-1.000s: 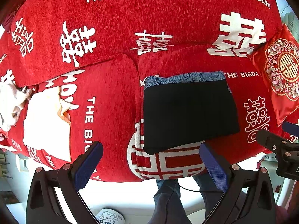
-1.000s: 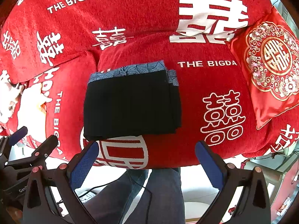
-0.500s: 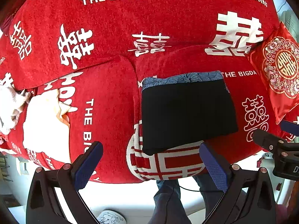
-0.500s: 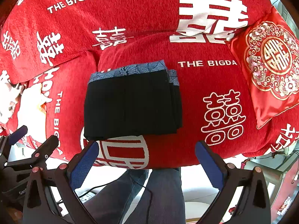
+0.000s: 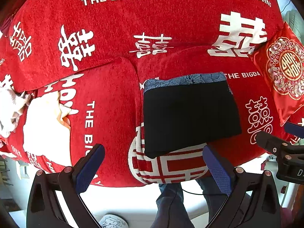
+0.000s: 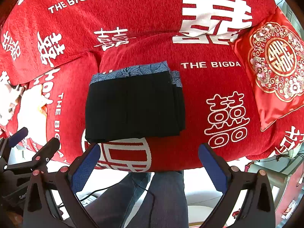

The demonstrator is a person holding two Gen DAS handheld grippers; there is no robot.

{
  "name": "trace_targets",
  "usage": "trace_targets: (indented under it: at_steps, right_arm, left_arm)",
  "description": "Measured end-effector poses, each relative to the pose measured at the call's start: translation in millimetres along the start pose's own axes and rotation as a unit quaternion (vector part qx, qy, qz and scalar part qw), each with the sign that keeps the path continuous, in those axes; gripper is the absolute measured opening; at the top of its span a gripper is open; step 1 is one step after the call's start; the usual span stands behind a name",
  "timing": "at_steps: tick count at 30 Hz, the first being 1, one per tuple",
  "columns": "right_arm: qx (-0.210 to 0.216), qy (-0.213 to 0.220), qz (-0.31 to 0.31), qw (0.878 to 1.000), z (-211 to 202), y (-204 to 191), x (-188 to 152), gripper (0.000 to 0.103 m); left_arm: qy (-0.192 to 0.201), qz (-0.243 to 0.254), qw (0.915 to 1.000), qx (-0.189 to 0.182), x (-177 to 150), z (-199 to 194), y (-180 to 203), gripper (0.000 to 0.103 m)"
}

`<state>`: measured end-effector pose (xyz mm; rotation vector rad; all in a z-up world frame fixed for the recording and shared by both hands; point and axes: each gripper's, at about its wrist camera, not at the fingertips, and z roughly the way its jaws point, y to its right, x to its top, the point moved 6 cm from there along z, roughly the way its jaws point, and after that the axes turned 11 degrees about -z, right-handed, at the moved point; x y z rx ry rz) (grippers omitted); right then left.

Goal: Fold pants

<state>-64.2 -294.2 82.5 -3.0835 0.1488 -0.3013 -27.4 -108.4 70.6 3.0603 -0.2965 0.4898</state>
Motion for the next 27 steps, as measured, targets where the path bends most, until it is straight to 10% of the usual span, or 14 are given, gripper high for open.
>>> trace_targets:
  at_steps: [27]
  right_arm:
    - [0.000,0.000,0.003,1.000,1.8,0.1,-4.0,0.103]
  left_arm:
    - [0.006,-0.017,0.9998,-0.007,-0.9,-1.9,1.8,0.103]
